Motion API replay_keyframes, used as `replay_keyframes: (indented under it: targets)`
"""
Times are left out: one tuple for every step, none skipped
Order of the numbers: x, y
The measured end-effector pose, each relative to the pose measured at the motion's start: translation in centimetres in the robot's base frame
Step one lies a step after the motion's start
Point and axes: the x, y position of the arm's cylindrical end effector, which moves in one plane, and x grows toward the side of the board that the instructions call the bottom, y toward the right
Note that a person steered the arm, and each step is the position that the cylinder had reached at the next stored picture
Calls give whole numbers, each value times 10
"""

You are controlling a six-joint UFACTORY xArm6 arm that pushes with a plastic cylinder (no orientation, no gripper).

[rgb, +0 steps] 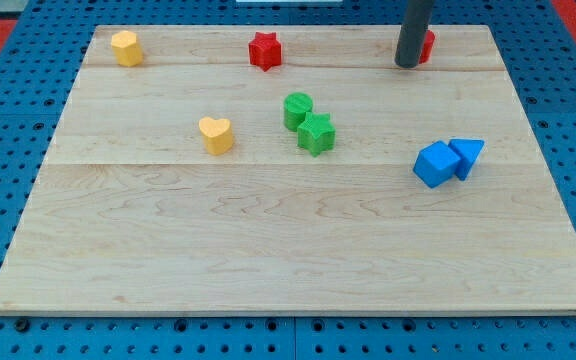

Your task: Place the arm to the top of the blue triangle

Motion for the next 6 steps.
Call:
replay_keyframes:
  targets:
    - [10, 0]
    - [32, 0]
    - [65, -5]
    - [103, 5]
    - [105, 65]
    - [144, 80]
